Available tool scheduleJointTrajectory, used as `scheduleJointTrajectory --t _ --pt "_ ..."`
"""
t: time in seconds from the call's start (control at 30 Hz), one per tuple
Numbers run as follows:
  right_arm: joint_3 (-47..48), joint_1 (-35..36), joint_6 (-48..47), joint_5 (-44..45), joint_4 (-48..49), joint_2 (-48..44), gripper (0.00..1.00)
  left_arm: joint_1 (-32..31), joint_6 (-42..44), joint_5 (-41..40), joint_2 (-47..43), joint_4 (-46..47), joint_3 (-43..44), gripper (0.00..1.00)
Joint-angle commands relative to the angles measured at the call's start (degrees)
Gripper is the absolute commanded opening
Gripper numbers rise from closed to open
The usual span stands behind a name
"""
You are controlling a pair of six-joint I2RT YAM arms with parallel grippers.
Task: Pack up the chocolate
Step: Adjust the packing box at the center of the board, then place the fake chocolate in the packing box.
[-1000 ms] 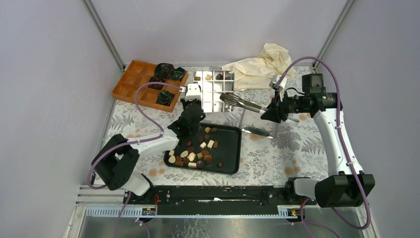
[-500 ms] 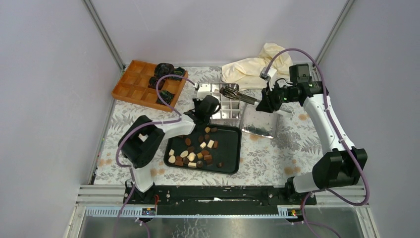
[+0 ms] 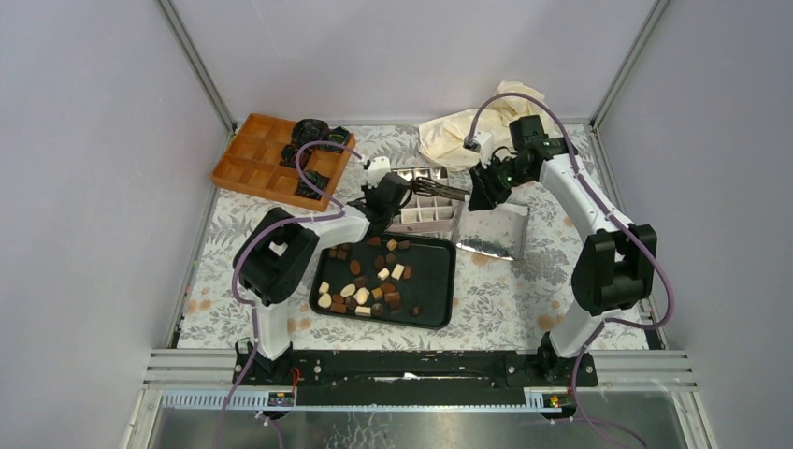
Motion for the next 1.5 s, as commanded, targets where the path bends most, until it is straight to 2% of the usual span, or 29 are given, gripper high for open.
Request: scheduleJointTrajectory --t 0.0,0.23,0.47,0.6,0.77,0.97,1.47 --pt "6.46 1.15 1.86 0.7 0.55 3.15 0.0 0.68 -2.55 0.83 -2.4 -0.02 0.69 0.27" --pt "12.53 2.4 2.55 4.01 -1.28 9.61 0.0 1.28 -2.86 1.01 -11.26 -2.16 -2.88 0.46" --pt "12.87 4.5 2.36 5.29 -2.24 11.58 0.02 2.0 0.1 13.47 -26.45 -2.52 -12.22 0.66" --pt "12.85 4.7 2.76 6.54 -2.06 12.16 0.04 2.06 -2.03 18.14 -35.99 -3.78 -18.56 0.72" --pt "12.8 4.82 3.53 7.64 -1.56 12.36 0.15 2.11 -8.95 22.52 -44.81 -2.6 -28.5 0.73" --pt "12.85 5.12 3.98 7.63 -1.5 12.78 0.27 2.18 -17.06 24.79 -52.96 3.62 -38.16 0.73" --pt "15.0 5.08 4.92 7.79 -1.89 13.35 0.41 2.19 -16.71 26.86 -57.7 0.26 -37.61 0.73"
